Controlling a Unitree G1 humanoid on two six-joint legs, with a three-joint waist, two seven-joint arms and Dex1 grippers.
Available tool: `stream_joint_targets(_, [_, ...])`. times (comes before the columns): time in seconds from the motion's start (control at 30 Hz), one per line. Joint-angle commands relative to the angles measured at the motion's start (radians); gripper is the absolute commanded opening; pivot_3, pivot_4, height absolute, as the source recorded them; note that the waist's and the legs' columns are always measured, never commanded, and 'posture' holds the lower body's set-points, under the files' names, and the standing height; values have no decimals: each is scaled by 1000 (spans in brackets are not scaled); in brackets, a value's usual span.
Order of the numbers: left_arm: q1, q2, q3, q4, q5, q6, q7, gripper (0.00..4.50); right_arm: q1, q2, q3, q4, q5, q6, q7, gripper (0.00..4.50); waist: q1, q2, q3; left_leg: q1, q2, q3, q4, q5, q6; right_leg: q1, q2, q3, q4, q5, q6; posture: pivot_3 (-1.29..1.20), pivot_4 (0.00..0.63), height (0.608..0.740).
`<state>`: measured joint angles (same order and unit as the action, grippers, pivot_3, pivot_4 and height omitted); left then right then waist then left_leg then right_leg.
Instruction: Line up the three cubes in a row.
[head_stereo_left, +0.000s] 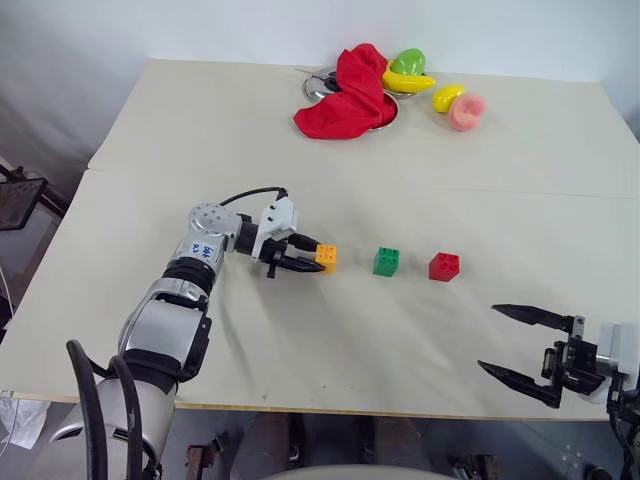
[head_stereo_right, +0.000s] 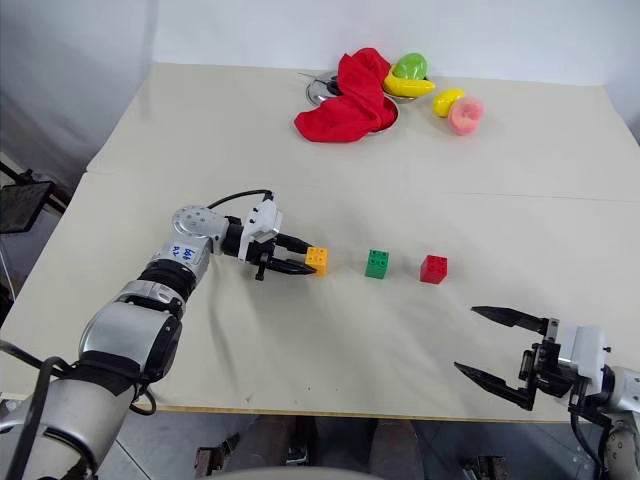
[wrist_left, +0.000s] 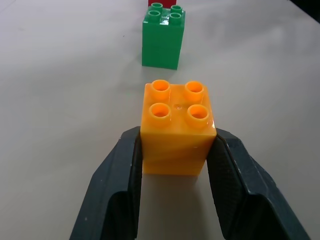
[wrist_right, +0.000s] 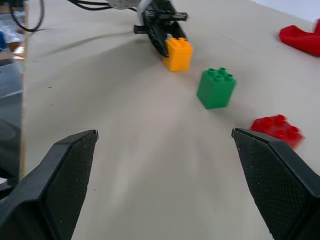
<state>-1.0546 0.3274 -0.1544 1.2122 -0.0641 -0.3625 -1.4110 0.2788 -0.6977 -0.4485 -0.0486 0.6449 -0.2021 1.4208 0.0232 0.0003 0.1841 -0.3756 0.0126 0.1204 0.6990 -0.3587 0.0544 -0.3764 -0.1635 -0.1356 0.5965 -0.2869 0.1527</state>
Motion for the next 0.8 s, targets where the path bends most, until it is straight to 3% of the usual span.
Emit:
stream_joint_targets(0.03, [-17,9,22,20,26,-14,41,1466,24,1,-69,28,10,-37,-4,4500,0,0,0,0,0,0,0,0,0,0,0,0,0,0,0,0,150,740])
stream_joint_targets(0.43, [-38,2,41,55,60,-10,29,1466,88,15,-110,19,21,-52,-17,4500,-1,0,0,0,0,0,0,0,0,0,0,0,1,0,0,0,150,740])
stream_joint_targets(0.6, [-39,24,115,42,-2,1,-22,3096,92,31,-129,-15,49,-26,-68,4500,-2,0,0,0,0,0,0,0,0,0,0,0,0,0,0,0,150,740])
stream_joint_targets(0.7, [-12,77,158,-8,-45,13,-137,3988,94,45,-149,-34,68,-22,-98,4500,-3,0,0,0,0,0,0,0,0,-1,0,0,0,0,0,0,150,740])
stream_joint_targets(0.8, [98,183,144,-153,-127,28,-202,3988,102,73,-160,-61,88,-18,-124,4500,-15,1,0,0,1,0,-1,0,0,-1,0,0,0,0,0,0,150,740])
